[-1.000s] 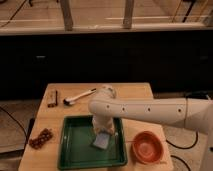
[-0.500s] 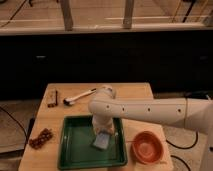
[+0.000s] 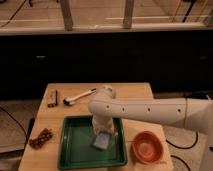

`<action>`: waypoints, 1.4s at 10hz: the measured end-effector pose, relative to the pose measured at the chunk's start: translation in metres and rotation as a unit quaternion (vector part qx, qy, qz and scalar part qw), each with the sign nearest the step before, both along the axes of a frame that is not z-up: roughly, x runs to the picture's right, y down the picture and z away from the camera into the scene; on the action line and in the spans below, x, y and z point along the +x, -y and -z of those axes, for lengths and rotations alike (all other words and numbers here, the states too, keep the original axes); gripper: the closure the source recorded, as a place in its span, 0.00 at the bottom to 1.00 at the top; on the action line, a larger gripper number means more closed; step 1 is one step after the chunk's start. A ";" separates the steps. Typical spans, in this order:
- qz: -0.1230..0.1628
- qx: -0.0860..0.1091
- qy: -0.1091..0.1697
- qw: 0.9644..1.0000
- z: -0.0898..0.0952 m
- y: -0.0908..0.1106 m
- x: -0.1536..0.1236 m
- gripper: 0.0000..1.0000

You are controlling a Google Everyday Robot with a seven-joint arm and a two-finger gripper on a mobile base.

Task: Place sponge in tray

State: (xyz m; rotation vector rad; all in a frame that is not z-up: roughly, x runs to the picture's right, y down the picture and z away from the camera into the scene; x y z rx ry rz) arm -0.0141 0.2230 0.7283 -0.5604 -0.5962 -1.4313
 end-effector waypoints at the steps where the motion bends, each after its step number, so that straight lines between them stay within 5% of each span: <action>1: 0.001 0.000 0.001 1.000 0.000 0.000 -0.001 0.99; 14: 0.014 -0.002 0.013 1.000 0.001 -0.002 -0.002 0.96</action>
